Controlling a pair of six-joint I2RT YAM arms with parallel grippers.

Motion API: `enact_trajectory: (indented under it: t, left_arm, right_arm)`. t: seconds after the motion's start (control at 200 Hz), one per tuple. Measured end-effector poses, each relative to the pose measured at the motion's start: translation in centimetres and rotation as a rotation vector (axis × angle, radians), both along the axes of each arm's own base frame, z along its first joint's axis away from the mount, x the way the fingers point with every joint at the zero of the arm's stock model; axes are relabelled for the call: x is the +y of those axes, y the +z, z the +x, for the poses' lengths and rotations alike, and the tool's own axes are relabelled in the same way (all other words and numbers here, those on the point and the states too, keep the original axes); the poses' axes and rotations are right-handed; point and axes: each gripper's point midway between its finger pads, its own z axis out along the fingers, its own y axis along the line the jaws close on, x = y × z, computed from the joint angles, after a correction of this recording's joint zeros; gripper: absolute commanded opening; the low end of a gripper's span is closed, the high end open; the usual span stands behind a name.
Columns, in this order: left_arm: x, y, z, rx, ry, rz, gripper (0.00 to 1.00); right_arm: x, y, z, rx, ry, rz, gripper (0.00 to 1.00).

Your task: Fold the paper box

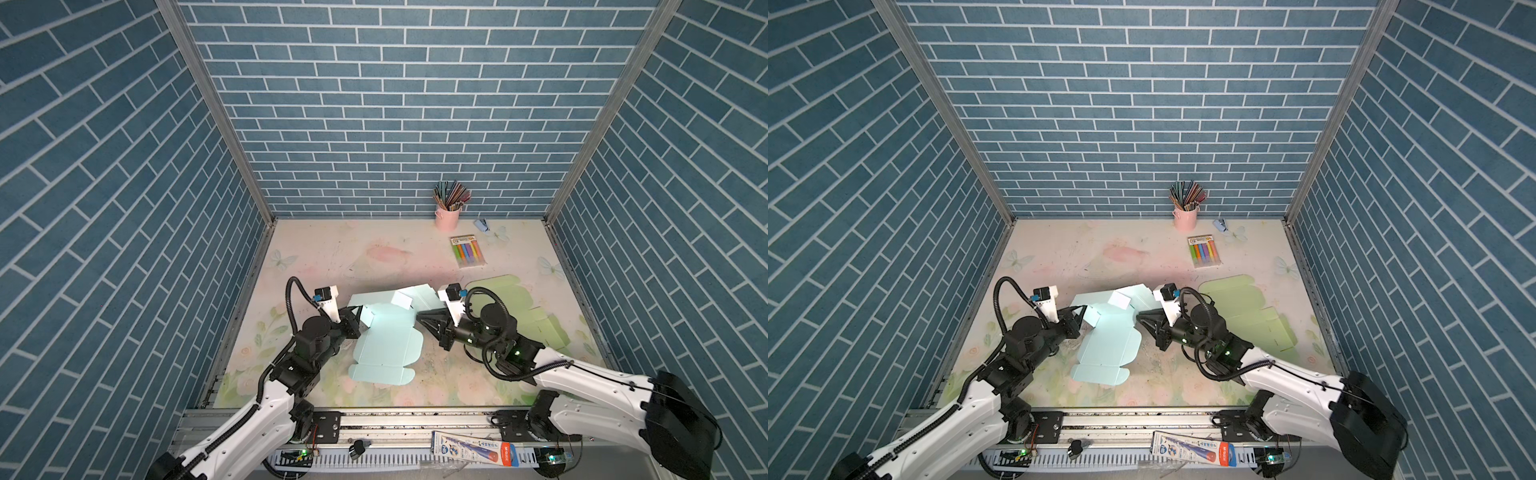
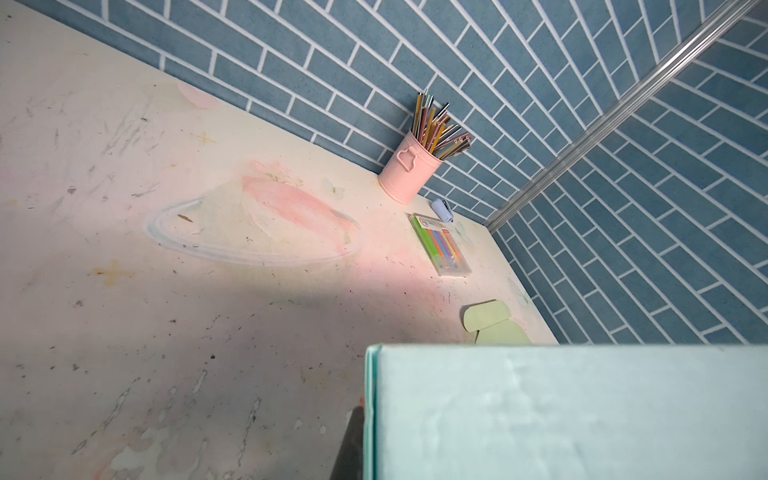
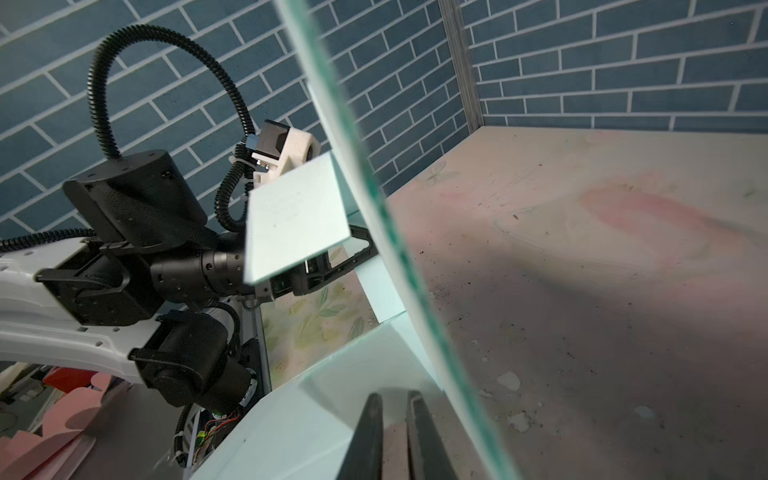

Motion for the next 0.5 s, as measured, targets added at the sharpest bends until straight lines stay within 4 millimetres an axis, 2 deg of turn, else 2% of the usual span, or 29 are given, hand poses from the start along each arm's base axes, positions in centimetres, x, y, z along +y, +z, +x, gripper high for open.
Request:
enact_trajectory:
  t: [0.155, 0.235, 0.37, 0.5]
  left_arm:
    - [0.7, -0.2, 0.1, 0.005, -0.008, 0.018, 0.00]
    - [0.4, -0.7, -0.1, 0.025, -0.050, 0.044, 0.00]
    - [-0.8, -0.6, -0.5, 0.027, -0.132, 0.073, 0.00]
    - [-1.6, -0.5, -0.8, 0.026, -0.190, 0.088, 0.00]
  right_arm:
    - [-3.1, 3.9, -1.0, -0.109, -0.044, 0.041, 0.23]
    - [-4.8, 4.8, -0.2, -0.132, -0.093, 0.042, 0.24]
    - [-6.6, 4.7, 1.6, -0.124, -0.157, 0.023, 0.25]
    - [-5.7, 2.9, 1.6, -0.087, -0.098, -0.022, 0.26]
